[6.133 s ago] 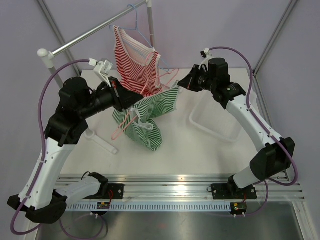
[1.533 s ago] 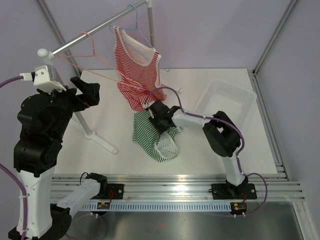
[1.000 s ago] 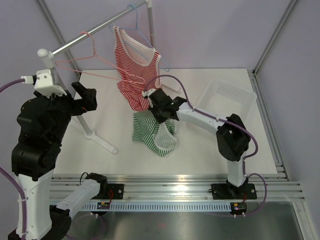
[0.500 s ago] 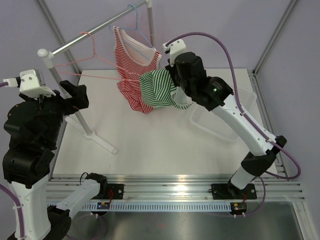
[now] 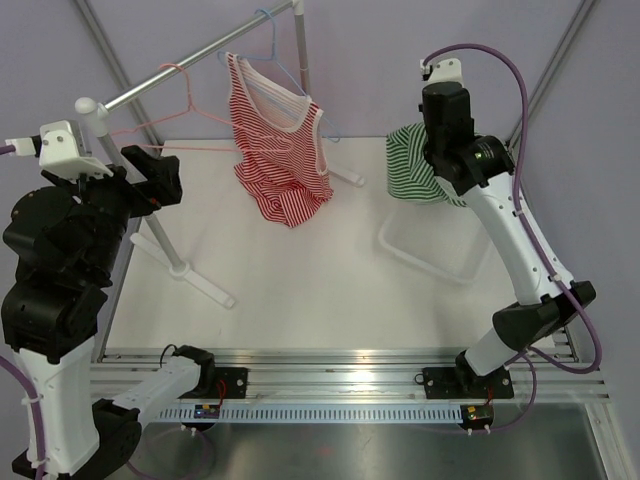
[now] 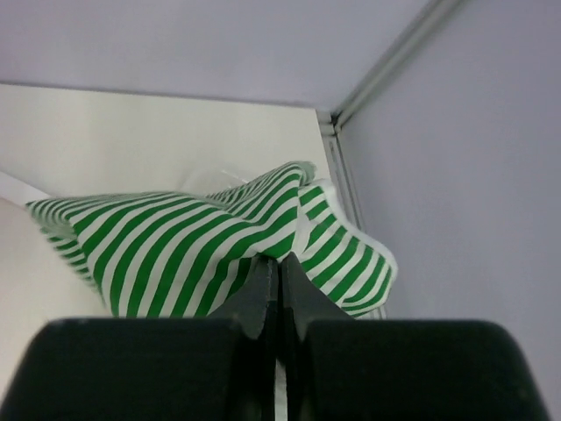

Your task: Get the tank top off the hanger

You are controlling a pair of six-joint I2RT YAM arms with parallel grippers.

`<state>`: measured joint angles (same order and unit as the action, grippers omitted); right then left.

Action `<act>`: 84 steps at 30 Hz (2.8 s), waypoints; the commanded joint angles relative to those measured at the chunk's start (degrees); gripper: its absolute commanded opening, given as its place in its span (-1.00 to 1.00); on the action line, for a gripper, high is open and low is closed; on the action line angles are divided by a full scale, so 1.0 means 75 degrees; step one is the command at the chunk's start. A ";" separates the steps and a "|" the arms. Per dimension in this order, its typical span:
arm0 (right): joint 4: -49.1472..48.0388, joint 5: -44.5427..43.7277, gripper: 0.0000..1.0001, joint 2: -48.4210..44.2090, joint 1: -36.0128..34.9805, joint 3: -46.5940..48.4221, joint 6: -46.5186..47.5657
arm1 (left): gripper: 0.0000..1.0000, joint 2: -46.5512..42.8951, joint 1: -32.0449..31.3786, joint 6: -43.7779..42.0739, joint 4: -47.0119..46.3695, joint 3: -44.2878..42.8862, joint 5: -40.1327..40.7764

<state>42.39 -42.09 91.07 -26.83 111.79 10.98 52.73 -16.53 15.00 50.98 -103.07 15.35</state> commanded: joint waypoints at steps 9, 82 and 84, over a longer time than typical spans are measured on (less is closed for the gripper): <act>-0.0929 0.1603 -1.00 0.0606 0.1514 -0.2328 -0.2143 | 0.98 0.0715 -0.0362 0.0073 -0.0469 -0.0742 -0.1132; -0.0660 0.7697 0.99 -0.2709 0.2288 -0.5273 -0.4734 | -1.00 0.8169 -0.1205 0.2511 -0.3763 -0.4761 0.2276; -0.0660 0.7697 0.99 -0.2697 0.2288 -0.5237 -0.4711 | -1.00 0.8134 -0.1311 0.2476 -0.3762 -0.4936 0.2592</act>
<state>39.59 14.35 70.76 -9.39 69.30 -25.10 118.17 -25.76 32.69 27.70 -137.23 30.09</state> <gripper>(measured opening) 0.993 0.024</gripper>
